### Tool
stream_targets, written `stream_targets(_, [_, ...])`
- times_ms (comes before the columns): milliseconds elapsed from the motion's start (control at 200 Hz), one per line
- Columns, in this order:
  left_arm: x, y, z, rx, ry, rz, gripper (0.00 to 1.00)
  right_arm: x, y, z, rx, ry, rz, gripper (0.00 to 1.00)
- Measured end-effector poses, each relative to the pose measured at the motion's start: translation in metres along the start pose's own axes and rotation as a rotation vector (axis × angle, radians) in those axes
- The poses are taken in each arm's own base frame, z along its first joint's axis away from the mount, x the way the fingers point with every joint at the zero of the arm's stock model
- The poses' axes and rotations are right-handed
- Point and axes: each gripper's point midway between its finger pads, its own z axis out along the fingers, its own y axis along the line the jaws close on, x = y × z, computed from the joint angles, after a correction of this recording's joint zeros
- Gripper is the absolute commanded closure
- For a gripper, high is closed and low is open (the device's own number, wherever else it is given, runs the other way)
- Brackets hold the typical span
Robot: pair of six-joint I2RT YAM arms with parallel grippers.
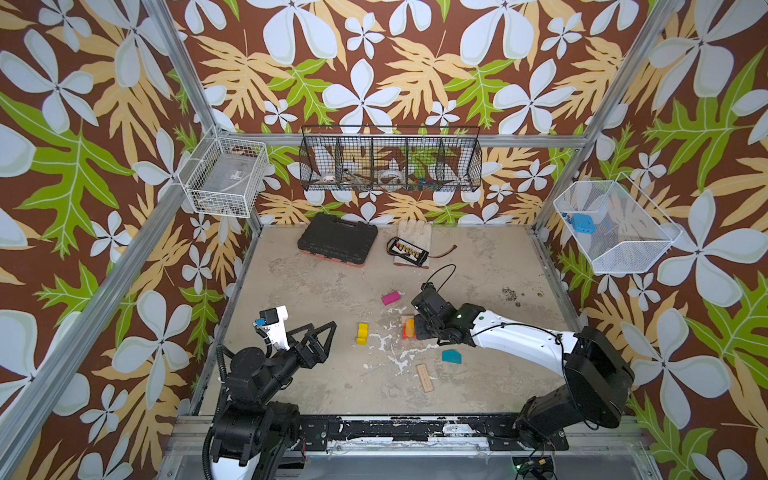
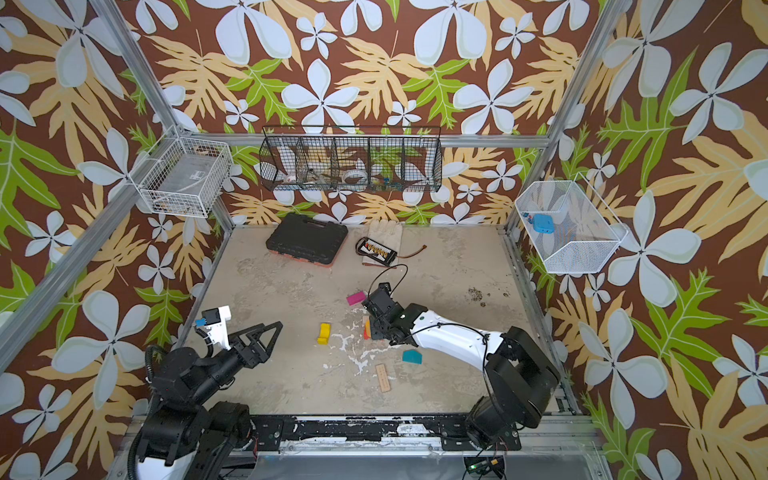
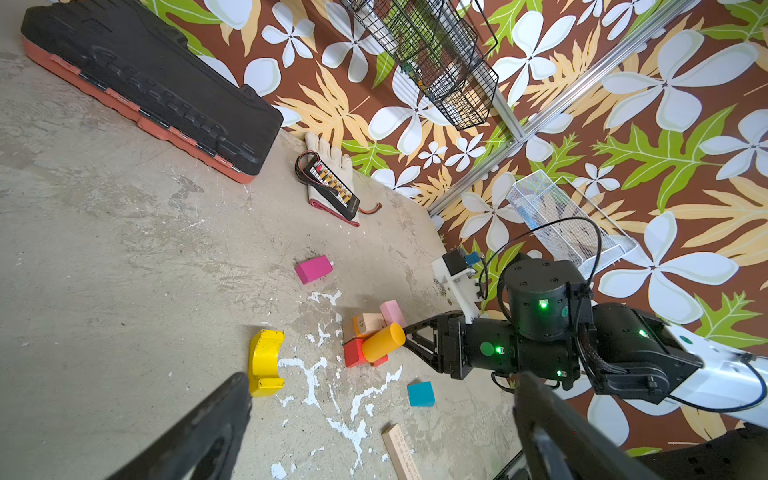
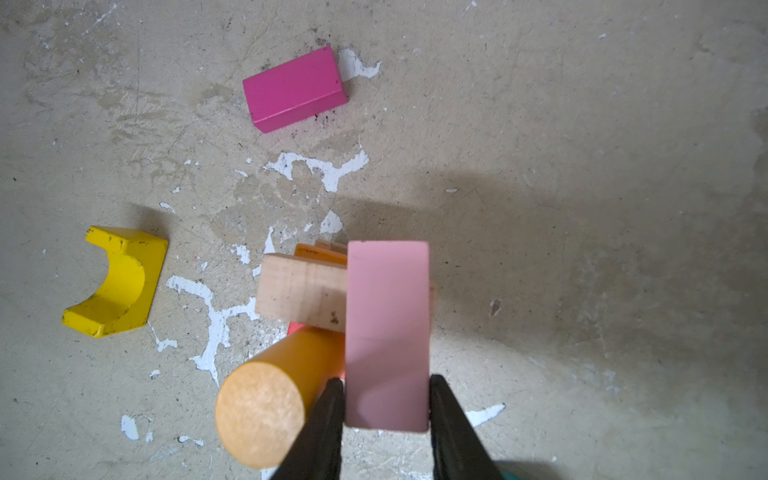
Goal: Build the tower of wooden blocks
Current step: 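Lower the pink block onto the stack and open the right gripper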
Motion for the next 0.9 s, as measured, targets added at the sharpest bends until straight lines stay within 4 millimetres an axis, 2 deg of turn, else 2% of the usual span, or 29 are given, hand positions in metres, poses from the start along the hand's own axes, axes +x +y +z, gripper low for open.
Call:
stream_targets(430, [0.0002,0.0002,0.0001,0.0,0.001,-0.001,0.0,0.0001,0.0022,-0.0003,-0.012,0.002,0.013,0.65])
stream_targets(521, [0.0002,0.0002,0.0001,0.0,0.001,-0.001,0.0,0.0,0.0028,-0.0004,-0.015,0.003,0.014,0.56])
stream_targets(576, [0.0002,0.0002,0.0001,0.0,0.001,-0.003,0.0,0.0001,0.0028,-0.0004,-0.015,0.003,0.013,0.56])
stream_targets(901, [0.0,0.0,-0.0002,0.001,-0.002,-0.002,0.0,-0.0016,0.0033,-0.0034,-0.023,-0.006,0.017,0.65])
